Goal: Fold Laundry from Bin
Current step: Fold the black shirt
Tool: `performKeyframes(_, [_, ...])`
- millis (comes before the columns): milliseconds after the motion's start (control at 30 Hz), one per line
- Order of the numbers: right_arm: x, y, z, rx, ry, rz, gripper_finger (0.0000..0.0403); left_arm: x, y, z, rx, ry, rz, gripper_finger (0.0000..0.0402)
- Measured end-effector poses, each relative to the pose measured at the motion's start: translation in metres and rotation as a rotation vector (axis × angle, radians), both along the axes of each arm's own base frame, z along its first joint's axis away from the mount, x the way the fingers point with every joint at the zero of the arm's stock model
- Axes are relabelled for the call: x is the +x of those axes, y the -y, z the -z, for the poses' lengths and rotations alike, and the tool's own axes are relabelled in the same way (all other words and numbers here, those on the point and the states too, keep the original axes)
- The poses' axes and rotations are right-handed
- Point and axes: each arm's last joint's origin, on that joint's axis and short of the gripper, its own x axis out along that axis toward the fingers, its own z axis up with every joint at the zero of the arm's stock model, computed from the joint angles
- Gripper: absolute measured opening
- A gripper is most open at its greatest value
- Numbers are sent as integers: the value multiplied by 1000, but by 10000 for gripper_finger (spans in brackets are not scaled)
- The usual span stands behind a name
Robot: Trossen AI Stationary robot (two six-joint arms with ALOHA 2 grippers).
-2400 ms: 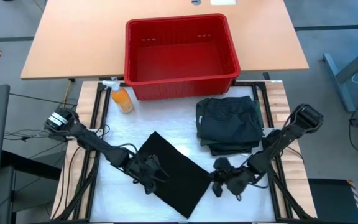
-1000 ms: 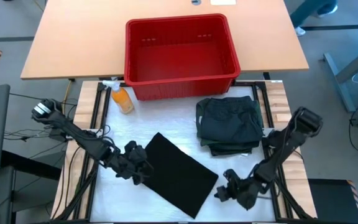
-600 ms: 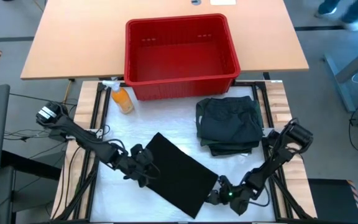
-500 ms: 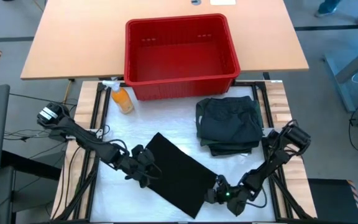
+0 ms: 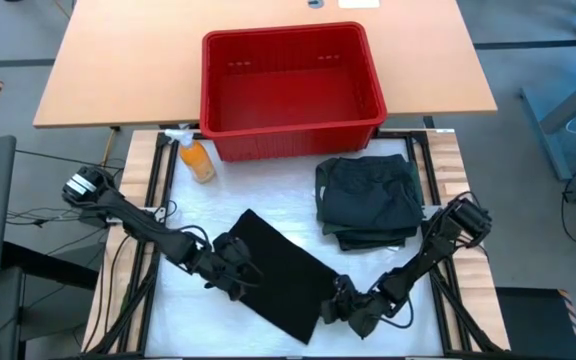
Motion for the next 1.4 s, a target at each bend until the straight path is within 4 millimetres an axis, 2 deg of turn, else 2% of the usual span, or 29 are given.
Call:
performKeyframes(67, [-2, -1, -3, -23, -3, -40, 51, 3, 1, 8, 3, -14, -6, 0])
performKeyframes(133, [-4, -2, -6, -43, -12, -92, 23, 8, 4, 16, -8, -23, 3, 0])
performKeyframes(267, [-12, 1, -29, -4, -71, -207, 38, 19, 13, 33, -76, -19, 46, 0])
performKeyframes(367, [-27, 6, -50, -7, -138, -296, 35, 29, 19, 42, -127, 25, 72, 0])
performKeyframes(500, [-51, 19, -88, -4, -182, -390, 22, 38, 25, 50, -173, 72, 99, 0])
performKeyframes(700, [-90, 53, -131, 5, -270, -446, 24, 44, 25, 43, -178, 153, 106, 0])
performKeyframes(867, [-106, 77, -148, 28, -315, -454, 23, 58, 20, 29, -220, 311, 83, 0])
performKeyframes(1100, [-101, 82, -157, 62, -244, -543, 24, 70, 5, 19, -247, 427, 32, 0])
performKeyframes(1233, [-85, 80, -157, 39, -151, -561, 24, 74, -5, 19, -247, 432, -2, 0])
performKeyframes(1400, [-64, 86, -145, 24, -170, -578, 24, 76, -10, 19, -252, 426, -1, 0])
